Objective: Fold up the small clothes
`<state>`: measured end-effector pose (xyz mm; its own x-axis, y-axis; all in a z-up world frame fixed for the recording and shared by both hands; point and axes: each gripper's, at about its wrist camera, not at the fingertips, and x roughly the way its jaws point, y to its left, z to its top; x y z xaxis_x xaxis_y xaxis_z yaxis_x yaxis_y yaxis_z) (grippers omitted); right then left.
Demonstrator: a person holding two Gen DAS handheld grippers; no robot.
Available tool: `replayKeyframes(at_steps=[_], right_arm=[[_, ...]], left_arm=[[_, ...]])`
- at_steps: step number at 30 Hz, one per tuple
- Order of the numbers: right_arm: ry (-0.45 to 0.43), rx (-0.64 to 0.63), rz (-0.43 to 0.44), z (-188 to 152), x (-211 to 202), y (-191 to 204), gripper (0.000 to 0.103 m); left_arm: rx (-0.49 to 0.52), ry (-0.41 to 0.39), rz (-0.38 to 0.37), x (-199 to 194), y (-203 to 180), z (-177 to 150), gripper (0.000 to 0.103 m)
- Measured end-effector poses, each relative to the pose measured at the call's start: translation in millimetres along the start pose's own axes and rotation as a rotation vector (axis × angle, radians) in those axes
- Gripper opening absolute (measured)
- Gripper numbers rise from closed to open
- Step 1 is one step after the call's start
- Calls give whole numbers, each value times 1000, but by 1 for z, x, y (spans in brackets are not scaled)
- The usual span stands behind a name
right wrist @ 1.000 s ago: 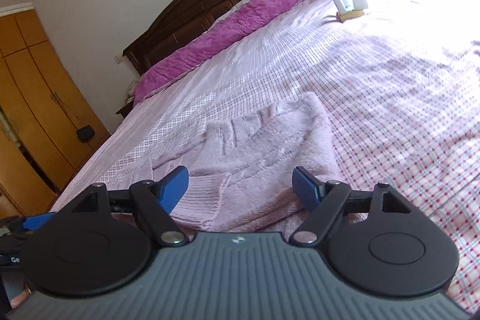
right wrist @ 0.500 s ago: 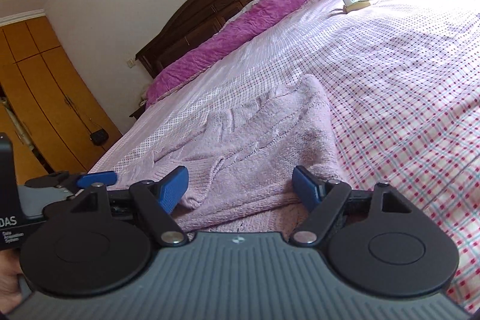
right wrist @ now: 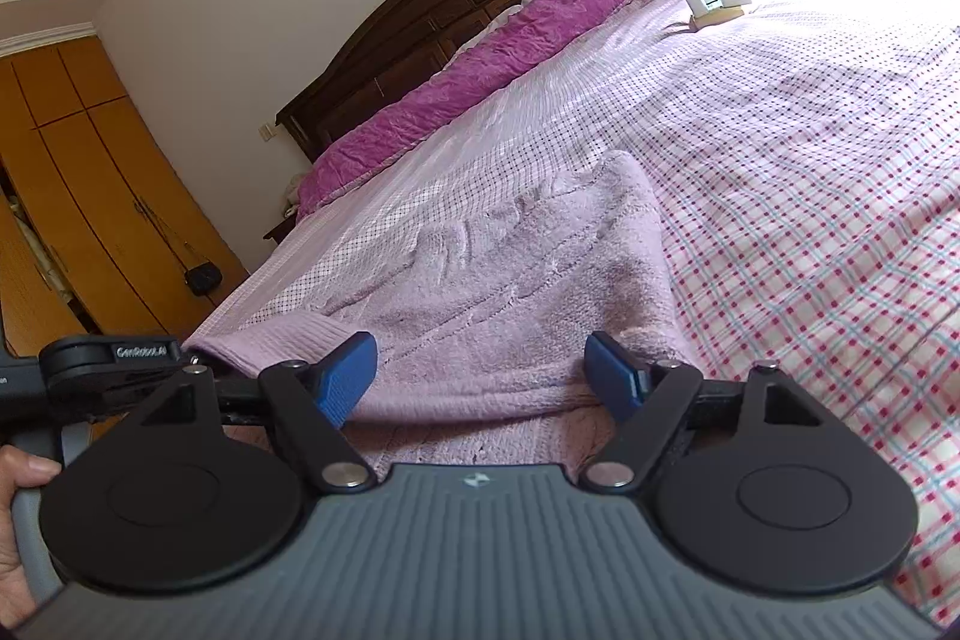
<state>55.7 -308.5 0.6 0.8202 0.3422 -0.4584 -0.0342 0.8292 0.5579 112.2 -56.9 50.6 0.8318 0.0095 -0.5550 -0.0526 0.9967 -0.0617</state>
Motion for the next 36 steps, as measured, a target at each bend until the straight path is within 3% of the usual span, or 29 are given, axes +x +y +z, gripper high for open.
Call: replayKeyframes(at_steps=[5, 7, 9, 14, 18, 22, 28, 31, 34, 36], right_arm=[[0, -2, 3, 0, 0, 0, 82], [0, -3, 3, -1, 0, 0, 82], [0, -5, 2, -1, 0, 0, 82], [0, -7, 2, -1, 1, 0, 82], [0, -13, 0, -1, 0, 0, 82], [-2, -18, -1, -2, 0, 0, 82], [30, 14, 5, 14, -12, 9, 82], [-26, -56, 56, 42, -27, 19, 82], [-33, -148, -25, 71, -14, 15, 83], [-3, -103, -83, 88, 6, -3, 83]], left_arm=[[-88, 46, 43, 2, 29, -17, 23], [-167, 58, 59, 0, 45, -22, 37], [-227, 61, 49, -4, 60, -24, 42], [-267, 40, 77, -15, 82, -23, 42], [-319, 14, 172, -24, 104, -22, 39], [-351, 30, 135, -27, 124, -18, 39], [-255, 73, 56, -13, 122, 1, 39], [-170, 85, 44, 4, 117, 6, 39], [-153, 121, 64, 21, 115, 6, 39], [-178, 125, 59, 27, 117, 4, 39]])
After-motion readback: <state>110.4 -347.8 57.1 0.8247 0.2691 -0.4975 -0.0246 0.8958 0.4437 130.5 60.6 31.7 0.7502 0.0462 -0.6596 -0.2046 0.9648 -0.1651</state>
